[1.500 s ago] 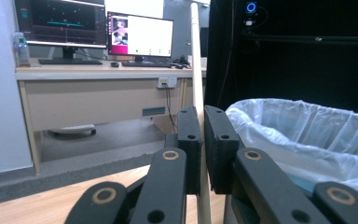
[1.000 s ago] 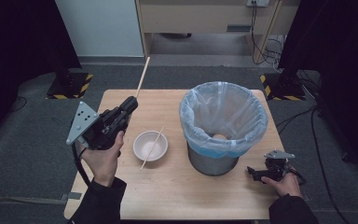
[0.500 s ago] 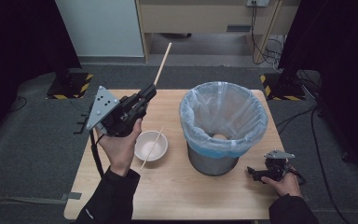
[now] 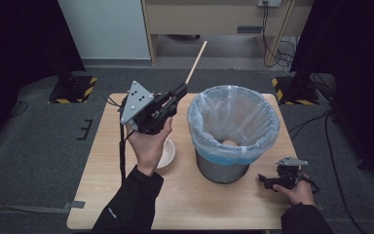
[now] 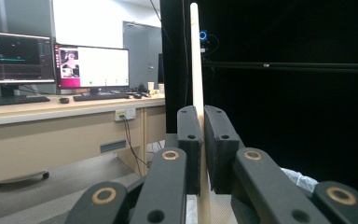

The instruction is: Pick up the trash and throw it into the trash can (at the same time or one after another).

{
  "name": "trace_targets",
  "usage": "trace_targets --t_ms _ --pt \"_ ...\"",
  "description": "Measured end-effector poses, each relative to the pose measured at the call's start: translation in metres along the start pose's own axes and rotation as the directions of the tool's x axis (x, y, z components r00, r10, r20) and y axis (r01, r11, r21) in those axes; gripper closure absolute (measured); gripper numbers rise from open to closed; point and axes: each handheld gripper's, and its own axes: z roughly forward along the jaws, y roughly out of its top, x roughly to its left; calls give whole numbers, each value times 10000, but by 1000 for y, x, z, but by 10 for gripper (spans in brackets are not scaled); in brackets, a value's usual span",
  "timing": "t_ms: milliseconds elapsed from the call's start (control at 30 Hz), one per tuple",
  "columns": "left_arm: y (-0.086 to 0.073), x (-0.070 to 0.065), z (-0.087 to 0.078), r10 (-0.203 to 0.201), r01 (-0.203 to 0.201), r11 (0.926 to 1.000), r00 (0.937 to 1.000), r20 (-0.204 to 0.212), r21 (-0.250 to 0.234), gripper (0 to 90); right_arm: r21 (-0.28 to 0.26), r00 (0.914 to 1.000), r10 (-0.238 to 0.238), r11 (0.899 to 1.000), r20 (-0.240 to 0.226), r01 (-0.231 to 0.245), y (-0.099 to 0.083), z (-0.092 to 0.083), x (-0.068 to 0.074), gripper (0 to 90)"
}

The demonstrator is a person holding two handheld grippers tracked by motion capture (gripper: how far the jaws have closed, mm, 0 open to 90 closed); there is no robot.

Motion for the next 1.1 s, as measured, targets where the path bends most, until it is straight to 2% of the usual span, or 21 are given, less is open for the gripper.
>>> trace_targets --t_ms 333,500,533,867,900,933,1100 --pt "-4 -16 34 -81 74 9999 9989 472 140 854 -22 10000 -48 10000 12 48 0 0 0 8" --pt "-7 -23 45 -127 113 9997 9977 664 215 854 -23 10000 -29 10000 5 29 0 0 0 8" --pt "-10 -27 52 -190 168 9995 9967 791 273 854 -22 10000 -46 10000 12 46 0 0 0 8" --pt "-22 -38 76 -281 201 9973 9930 1149 699 852 -23 10000 -30 10000 5 30 0 0 0 8" --pt "-23 -39 79 -254 161 9969 9923 1215 773 847 -23 10000 -28 10000 4 28 0 0 0 8" --pt "-26 -40 83 -224 118 9963 9920 1246 855 801 -25 10000 -33 10000 6 33 0 0 0 8" --pt "-28 -38 81 -187 71 9951 9930 1163 990 755 -23 10000 -49 10000 12 49 0 0 0 8"
